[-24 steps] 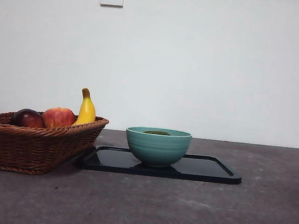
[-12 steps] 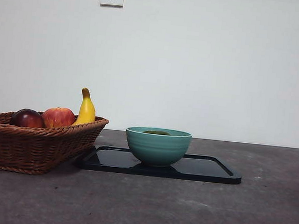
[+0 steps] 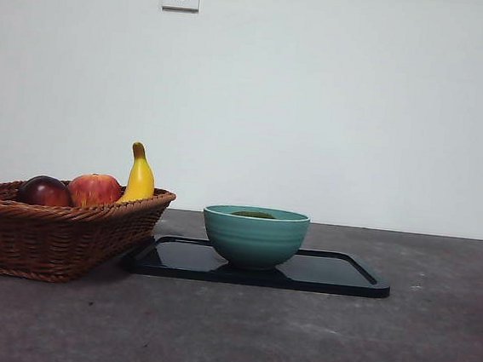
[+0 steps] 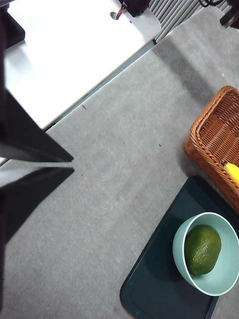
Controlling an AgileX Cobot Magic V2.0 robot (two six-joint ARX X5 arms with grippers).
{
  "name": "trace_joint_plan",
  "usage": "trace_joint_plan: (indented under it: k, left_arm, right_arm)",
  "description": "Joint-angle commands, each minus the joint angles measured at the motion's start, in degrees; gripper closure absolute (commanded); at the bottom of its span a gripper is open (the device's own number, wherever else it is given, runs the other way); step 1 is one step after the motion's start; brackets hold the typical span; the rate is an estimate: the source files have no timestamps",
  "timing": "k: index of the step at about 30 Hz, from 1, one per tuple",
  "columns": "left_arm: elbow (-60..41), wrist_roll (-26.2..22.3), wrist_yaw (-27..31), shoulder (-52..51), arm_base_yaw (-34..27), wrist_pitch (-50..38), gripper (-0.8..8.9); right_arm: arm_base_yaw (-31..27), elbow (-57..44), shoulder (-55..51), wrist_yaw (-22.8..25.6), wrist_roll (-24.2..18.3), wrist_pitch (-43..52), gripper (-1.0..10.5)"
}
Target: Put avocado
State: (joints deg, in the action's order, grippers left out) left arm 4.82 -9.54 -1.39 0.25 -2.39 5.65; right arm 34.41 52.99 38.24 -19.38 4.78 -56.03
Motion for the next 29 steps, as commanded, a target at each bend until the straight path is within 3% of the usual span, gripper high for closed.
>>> trace_joint_plan:
  k: [1,14,20,29]
  left_arm:
    - [-1.3,0.2,0.2,-0.1,-0.2,-0.7,8.05]
    - [-4.2,0.4,0.2,-0.1,-0.2,3.5,8.05]
    - [-4.2,6.4,0.2,-0.1,-0.2,5.1,8.05]
    - [-4.2,6.4,0.2,-0.1,-0.2,5.1,8.05]
  right_arm:
    - [0.4,0.6,0.2,-0.1,0.4,0.5,9.4]
    - [0.4,0.6,0.2,-0.1,0.4,0.5,9.4]
    - [0.4,0.6,0.2,-0.1,0.4,0.5,9.4]
    - [0.4,0.6,0.2,-0.1,0.4,0.5,9.4]
